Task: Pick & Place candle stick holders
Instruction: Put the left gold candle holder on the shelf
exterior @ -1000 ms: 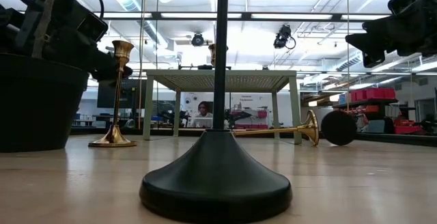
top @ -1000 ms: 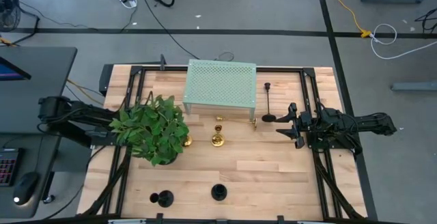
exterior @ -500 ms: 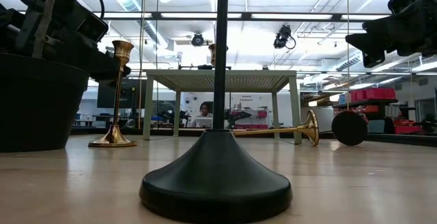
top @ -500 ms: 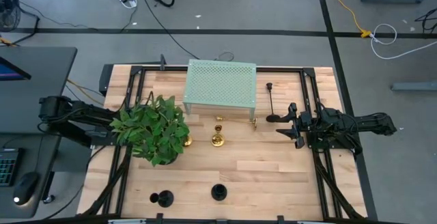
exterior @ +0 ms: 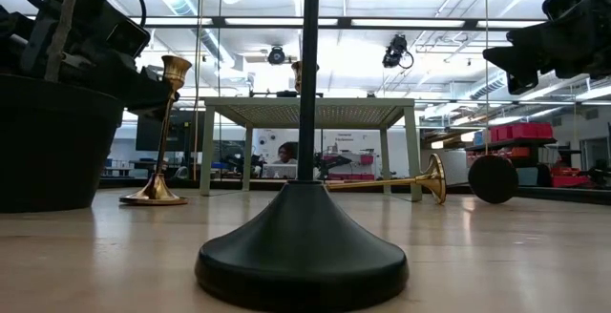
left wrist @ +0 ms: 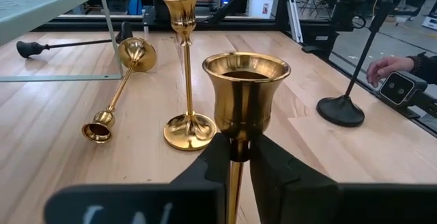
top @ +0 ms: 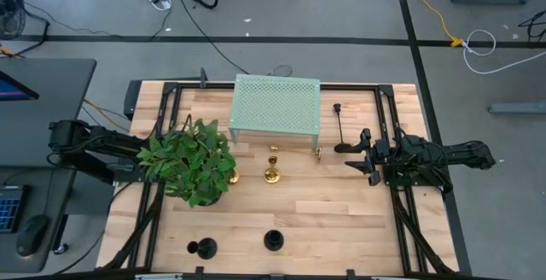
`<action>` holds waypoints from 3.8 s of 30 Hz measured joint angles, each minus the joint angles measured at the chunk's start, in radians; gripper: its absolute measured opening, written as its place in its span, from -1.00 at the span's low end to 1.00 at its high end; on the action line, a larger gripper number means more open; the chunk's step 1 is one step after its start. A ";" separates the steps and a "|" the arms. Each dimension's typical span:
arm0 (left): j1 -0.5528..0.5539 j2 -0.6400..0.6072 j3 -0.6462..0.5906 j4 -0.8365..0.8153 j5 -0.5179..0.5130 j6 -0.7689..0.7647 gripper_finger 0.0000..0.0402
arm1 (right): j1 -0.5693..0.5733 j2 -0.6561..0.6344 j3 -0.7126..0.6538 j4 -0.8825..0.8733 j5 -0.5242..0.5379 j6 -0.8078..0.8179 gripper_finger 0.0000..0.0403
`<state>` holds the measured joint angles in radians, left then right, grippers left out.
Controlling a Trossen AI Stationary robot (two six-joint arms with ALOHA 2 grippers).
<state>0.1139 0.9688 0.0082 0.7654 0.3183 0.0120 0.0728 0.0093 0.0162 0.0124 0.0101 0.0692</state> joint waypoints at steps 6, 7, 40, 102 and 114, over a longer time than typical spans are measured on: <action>0.000 0.000 0.000 0.000 0.000 0.000 -0.84 | 0.000 0.000 0.000 0.000 0.000 0.000 -0.08; 0.000 0.000 0.000 0.000 0.000 0.000 -0.84 | 0.000 0.000 0.000 0.000 0.000 0.000 -0.08; 0.001 -0.003 0.000 0.000 -0.005 0.000 -0.84 | 0.000 0.000 0.000 0.000 0.000 0.000 -0.08; 0.171 -0.342 0.612 -0.837 -0.273 0.119 -0.84 | 0.000 0.000 0.000 0.000 0.000 0.000 -0.08; 0.409 -0.148 0.792 -0.905 -0.207 0.152 -0.84 | 0.000 0.000 0.000 0.000 0.000 0.000 -0.08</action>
<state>0.5230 0.8211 0.8005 -0.1399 0.1113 0.1638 0.0729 0.0093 0.0162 0.0123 0.0101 0.0691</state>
